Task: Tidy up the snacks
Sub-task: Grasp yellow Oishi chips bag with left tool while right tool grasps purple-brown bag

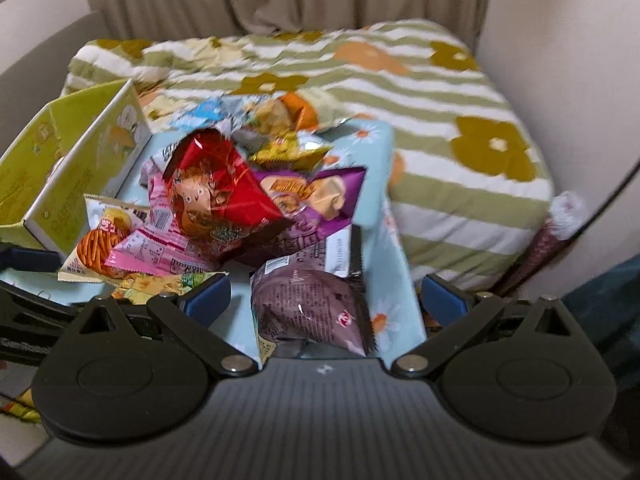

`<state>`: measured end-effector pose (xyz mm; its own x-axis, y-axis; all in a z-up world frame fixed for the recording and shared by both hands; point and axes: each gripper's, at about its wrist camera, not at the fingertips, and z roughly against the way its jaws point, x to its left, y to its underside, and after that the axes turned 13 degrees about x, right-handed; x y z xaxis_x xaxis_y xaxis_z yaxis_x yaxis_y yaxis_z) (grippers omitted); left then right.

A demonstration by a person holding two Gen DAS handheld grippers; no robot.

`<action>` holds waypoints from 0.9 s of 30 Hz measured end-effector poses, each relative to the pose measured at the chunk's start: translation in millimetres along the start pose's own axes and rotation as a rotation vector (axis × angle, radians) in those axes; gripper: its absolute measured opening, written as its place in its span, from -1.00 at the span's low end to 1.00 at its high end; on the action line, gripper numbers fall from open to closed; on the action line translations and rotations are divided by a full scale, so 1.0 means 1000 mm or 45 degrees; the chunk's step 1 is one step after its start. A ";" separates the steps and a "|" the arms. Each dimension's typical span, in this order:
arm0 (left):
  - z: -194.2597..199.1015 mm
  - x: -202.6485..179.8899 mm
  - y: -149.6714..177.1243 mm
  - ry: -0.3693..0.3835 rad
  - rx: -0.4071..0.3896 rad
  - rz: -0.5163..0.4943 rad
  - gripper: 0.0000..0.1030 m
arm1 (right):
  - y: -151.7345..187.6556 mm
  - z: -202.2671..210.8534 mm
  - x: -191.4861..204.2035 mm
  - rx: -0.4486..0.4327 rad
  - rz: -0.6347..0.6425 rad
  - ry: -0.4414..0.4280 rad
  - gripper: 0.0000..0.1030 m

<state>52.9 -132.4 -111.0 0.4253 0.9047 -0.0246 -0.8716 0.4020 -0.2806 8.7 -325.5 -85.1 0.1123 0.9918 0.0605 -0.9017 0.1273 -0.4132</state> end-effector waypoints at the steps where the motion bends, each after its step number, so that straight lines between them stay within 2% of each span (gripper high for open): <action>1: -0.007 -0.001 -0.003 0.005 0.022 0.012 1.00 | -0.002 -0.006 -0.002 0.013 0.007 -0.023 1.00; 5: -0.031 -0.002 -0.007 0.034 0.097 0.063 1.00 | -0.011 -0.029 -0.006 0.062 0.028 -0.084 1.00; 12: -0.054 0.004 -0.009 0.145 0.172 0.167 1.00 | -0.015 -0.062 -0.010 0.165 0.033 -0.135 1.00; 18: -0.061 0.003 -0.006 0.189 0.164 0.190 0.80 | -0.013 -0.078 -0.016 0.220 0.017 -0.163 1.00; 25: -0.061 0.004 -0.002 0.201 0.136 0.186 0.69 | -0.012 -0.090 -0.021 0.261 -0.021 -0.222 1.00; 27: -0.061 0.004 -0.001 0.205 0.128 0.182 0.67 | -0.012 -0.092 -0.021 0.267 -0.014 -0.242 0.93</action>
<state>69.8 -137.7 -169.2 0.3224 0.9225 -0.2123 -0.9422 0.2910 -0.1662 56.0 -347.2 -165.1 0.0603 0.9685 0.2415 -0.9698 0.1141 -0.2156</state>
